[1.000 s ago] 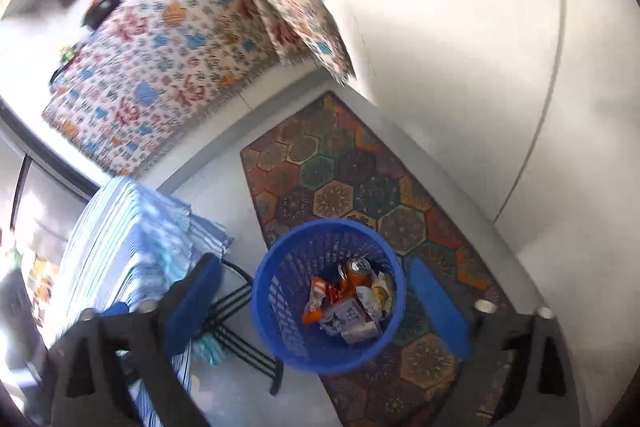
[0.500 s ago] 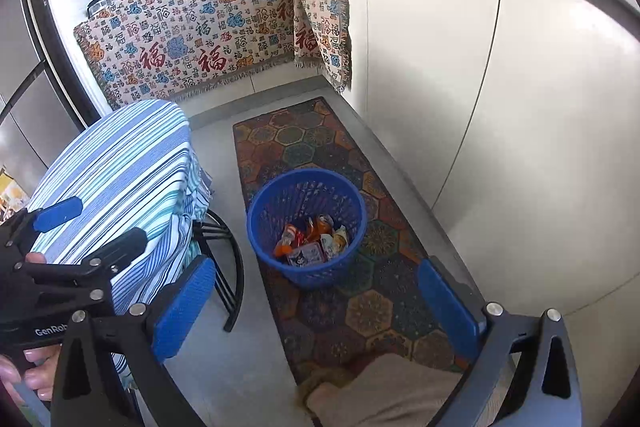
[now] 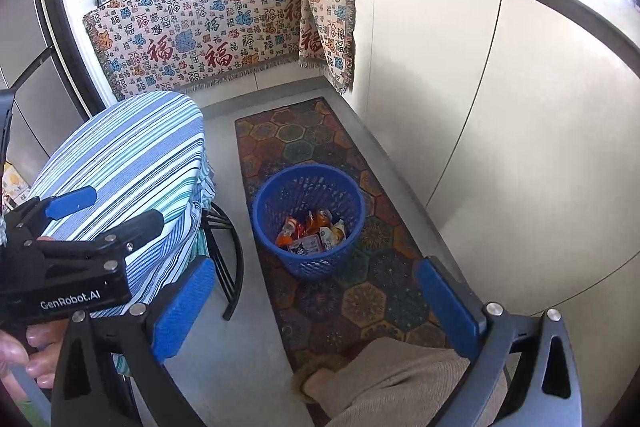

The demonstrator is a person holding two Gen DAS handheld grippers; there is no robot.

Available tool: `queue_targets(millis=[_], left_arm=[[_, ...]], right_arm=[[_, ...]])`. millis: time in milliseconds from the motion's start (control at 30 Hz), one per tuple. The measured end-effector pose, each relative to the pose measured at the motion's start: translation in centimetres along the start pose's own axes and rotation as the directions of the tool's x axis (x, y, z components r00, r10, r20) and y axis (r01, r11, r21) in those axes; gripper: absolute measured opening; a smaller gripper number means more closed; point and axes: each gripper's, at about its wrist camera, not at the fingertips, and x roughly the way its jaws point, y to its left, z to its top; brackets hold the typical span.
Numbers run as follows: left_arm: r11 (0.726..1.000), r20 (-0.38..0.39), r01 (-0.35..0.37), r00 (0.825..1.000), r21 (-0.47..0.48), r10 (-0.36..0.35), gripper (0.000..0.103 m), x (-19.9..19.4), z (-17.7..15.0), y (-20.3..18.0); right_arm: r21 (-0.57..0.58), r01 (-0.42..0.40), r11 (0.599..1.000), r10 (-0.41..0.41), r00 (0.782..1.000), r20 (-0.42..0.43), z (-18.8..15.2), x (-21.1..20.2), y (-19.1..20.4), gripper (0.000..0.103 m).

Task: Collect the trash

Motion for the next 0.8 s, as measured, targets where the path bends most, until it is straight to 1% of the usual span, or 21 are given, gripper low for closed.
queue_targets(millis=[800], left_arm=[[1.0, 0.001, -0.013, 1.0, -0.005, 0.013, 0.102, -0.13, -0.2, 0.51]], right_arm=[[0.005, -0.016, 1.0, 0.016, 1.0, -0.011, -0.27, -0.37, -0.11, 0.103]])
